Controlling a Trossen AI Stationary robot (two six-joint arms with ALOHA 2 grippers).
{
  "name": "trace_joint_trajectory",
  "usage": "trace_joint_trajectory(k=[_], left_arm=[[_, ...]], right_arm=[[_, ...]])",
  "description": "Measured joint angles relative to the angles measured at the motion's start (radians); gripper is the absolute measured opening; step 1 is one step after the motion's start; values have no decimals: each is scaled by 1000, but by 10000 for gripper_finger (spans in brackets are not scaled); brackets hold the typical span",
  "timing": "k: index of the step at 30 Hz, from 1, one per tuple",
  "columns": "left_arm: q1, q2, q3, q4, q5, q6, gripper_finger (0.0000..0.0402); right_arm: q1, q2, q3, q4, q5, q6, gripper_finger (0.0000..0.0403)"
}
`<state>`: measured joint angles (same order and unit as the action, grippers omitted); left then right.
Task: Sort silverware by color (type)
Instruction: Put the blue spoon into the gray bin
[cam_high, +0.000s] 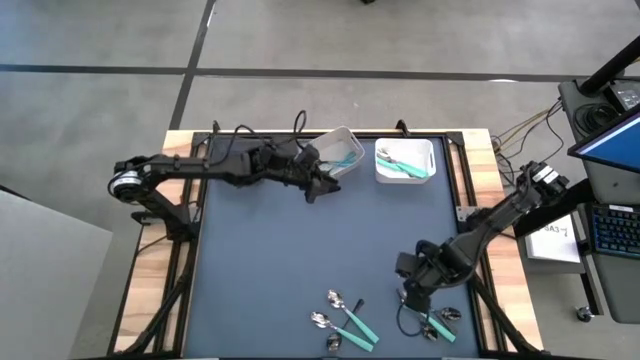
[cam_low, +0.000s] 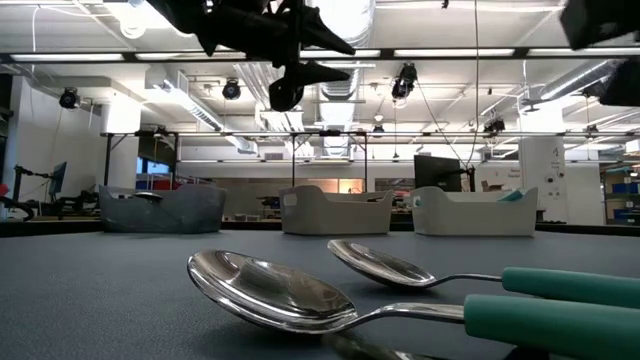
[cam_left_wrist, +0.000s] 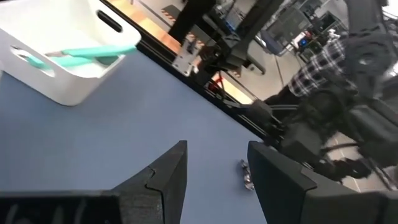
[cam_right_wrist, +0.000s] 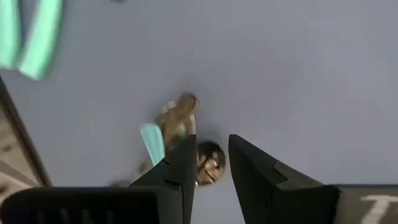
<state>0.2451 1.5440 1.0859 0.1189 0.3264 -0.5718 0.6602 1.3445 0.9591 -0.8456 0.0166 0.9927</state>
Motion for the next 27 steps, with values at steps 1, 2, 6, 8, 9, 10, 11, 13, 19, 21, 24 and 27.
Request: trace_joint_trajectory(k=[1, 2, 6, 8, 9, 10, 11, 13, 19, 21, 24, 27], left_arm=[[-8, 0, 0, 1, 0, -4, 150], [-16, 0, 0, 1, 0, -6, 150], [-44, 0, 0, 1, 0, -6, 150], [-55, 0, 0, 2, -1, -6, 150], [-59, 0, 0, 2, -1, -6, 150], [-63, 0, 0, 2, -2, -6, 150], [-67, 0, 0, 2, -2, -6, 150], [-73, 0, 0, 4, -2, -6, 150], [-77, -1, 0, 10, -9, -7, 150], [-79, -1, 0, 10, -31, -7, 150], [-79, -1, 0, 10, -56, -7, 150], [-78, -1, 0, 10, -58, -7, 150]], right_arm=[[11, 0, -12, -1, -9, -5, 84], [21, 0, -23, -1, -26, -9, 84], [68, 0, -54, 20, -65, -58, 84], [88, 0, -70, 41, -69, -92, 84], [97, 0, -79, 52, -70, -98, 84], [105, 0, -88, 65, -71, -102, 84], [113, 0, -97, 83, -73, -102, 84], [127, 0, -113, 123, -77, -102, 84], [157, 0, -131, 235, -69, -102, 84], [163, 0, -131, 230, -66, -101, 84], [173, 0, -134, 228, -66, -101, 84], [174, 0, -148, 232, -67, -98, 84]])
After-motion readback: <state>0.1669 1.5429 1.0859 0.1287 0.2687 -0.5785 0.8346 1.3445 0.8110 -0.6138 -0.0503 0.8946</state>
